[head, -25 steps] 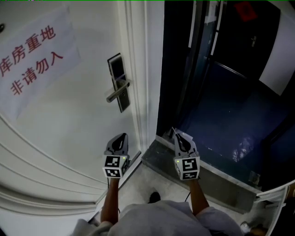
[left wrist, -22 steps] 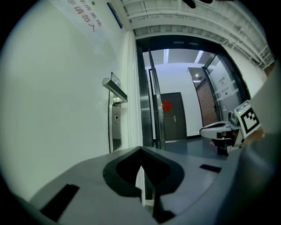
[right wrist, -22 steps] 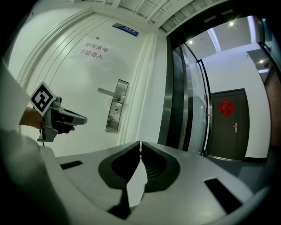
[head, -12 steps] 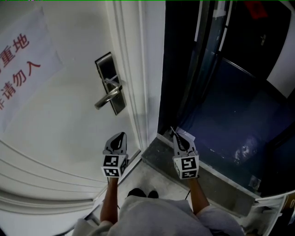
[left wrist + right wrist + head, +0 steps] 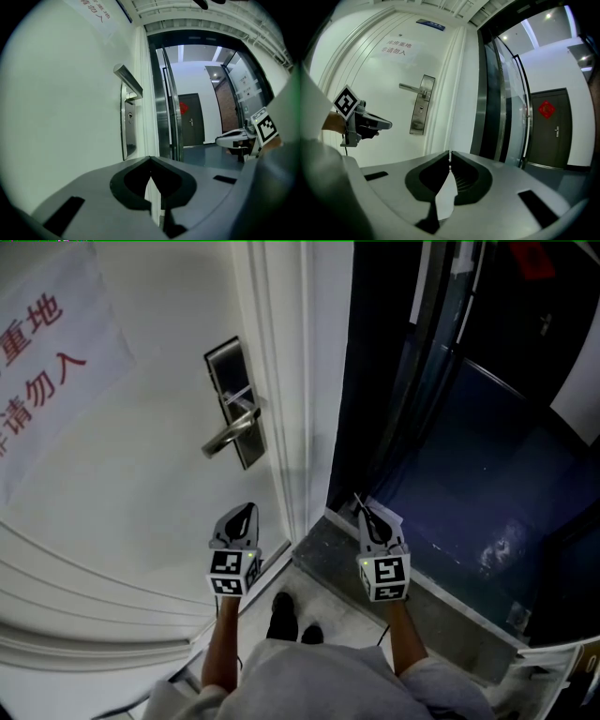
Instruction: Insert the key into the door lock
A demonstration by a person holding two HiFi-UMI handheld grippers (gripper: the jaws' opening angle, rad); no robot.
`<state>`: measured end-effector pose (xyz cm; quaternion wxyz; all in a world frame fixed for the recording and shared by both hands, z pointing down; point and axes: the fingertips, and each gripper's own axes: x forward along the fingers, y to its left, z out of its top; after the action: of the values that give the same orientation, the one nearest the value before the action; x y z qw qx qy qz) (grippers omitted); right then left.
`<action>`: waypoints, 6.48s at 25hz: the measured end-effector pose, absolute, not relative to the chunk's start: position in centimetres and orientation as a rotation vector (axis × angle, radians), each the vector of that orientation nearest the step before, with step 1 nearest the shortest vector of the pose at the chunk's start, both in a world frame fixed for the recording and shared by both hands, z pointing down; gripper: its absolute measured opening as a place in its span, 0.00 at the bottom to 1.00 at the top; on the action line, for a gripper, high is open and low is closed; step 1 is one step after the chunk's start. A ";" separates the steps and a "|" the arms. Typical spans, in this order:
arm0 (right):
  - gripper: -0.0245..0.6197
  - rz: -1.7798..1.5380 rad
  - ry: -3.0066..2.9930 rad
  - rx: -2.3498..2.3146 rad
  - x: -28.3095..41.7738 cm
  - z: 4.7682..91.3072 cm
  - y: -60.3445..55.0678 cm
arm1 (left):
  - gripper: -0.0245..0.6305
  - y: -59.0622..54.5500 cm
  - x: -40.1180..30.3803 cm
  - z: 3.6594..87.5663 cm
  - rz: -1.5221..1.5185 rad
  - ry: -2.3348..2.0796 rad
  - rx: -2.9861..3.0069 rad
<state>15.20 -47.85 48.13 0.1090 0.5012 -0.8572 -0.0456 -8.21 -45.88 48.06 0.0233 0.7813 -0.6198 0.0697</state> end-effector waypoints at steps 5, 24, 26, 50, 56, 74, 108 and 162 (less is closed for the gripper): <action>0.08 -0.180 -2.543 1.471 13.4 46.7 -49.5 | 0.06 -46.6 -9.7 47.2 0.195 -1.943 2.422; 0.08 -0.328 -2.773 1.143 -0.2 43.2 -51.1 | 0.06 -40.8 -20.2 45.7 0.186 -2.245 2.181; 0.08 -0.353 -2.787 1.108 -1.4 42.8 -50.9 | 0.06 -39.8 -21.2 45.7 0.186 -2.273 2.149; 0.08 -1.357 -2.266 0.817 -6.9 38.4 -52.7 | 0.06 -39.8 -22.3 45.7 0.171 -2.285 2.133; 0.08 -1.635 -1.993 0.750 -7.6 39.1 -53.6 | 0.06 -39.8 -22.4 46.2 0.174 -2.277 2.124; 0.08 -1.696 -1.963 0.701 -8.4 39.4 -54.3 | 0.06 -40.3 -22.7 46.8 0.171 -2.264 2.114; 0.08 -1.768 -1.844 0.638 -10.3 39.6 -56.5 | 0.06 -41.2 -22.1 47.4 0.187 -2.222 2.135; 0.20 -1.294 -2.090 0.856 -1.3 42.5 -54.3 | 0.06 -43.4 -15.8 47.5 0.212 -2.049 2.313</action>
<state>-1.28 -54.33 42.51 0.2659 0.3171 -0.7741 -0.4791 -15.84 -43.44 47.49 0.0224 0.7466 -0.6614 0.0685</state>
